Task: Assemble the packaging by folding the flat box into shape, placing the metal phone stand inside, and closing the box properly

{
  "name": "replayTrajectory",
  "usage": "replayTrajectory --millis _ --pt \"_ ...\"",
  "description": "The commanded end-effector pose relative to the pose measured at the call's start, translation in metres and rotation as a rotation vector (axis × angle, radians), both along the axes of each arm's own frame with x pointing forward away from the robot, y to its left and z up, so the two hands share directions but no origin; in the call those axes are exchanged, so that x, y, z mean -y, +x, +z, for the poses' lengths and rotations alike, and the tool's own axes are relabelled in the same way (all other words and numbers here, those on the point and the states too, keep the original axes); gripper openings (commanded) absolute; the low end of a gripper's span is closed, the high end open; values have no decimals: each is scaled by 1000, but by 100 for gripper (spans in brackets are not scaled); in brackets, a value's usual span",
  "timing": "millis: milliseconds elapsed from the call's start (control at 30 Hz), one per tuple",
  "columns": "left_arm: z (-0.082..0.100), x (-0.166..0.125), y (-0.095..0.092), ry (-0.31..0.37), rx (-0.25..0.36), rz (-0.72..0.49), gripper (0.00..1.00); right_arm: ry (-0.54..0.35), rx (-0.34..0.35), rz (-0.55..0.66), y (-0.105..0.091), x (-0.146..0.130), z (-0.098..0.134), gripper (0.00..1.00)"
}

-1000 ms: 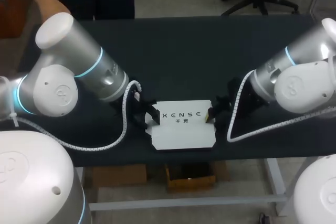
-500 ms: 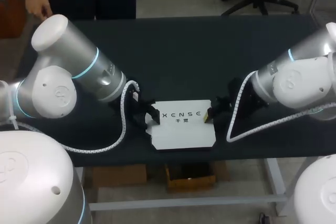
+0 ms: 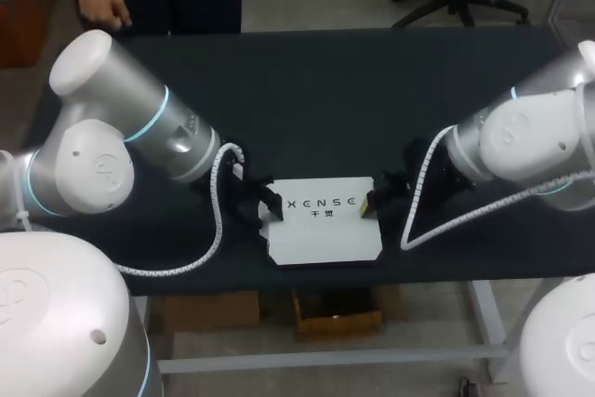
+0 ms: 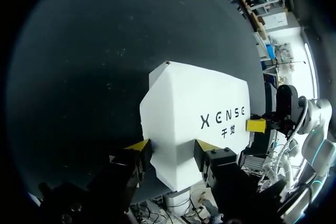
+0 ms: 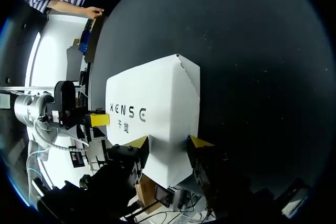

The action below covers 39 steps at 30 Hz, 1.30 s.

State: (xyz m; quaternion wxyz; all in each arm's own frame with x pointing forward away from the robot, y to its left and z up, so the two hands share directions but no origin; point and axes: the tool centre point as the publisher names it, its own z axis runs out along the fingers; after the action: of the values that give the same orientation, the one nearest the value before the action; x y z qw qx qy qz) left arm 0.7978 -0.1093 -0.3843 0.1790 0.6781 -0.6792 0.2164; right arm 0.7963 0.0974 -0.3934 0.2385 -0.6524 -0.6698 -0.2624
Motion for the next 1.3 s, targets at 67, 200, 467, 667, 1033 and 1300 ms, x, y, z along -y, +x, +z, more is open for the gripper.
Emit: replayTrajectory --millis 67,200,467,667,1033,1300 --pt "-6 3 0 -19 -5 5 53 12 -3 5 1 -3 0 45" --pt "-5 3 0 -23 -8 8 53 11 -2 5 1 -3 0 45" --pt "-4 3 0 -26 -21 13 56 8 -8 0 1 -2 0 44" --pt "-4 3 0 -26 -21 13 56 8 -8 0 1 -2 0 44" --pt "-4 3 0 -26 -21 13 51 8 -8 0 1 -2 0 41" --pt "-4 3 0 -26 -21 13 54 8 -8 0 1 -2 0 41"
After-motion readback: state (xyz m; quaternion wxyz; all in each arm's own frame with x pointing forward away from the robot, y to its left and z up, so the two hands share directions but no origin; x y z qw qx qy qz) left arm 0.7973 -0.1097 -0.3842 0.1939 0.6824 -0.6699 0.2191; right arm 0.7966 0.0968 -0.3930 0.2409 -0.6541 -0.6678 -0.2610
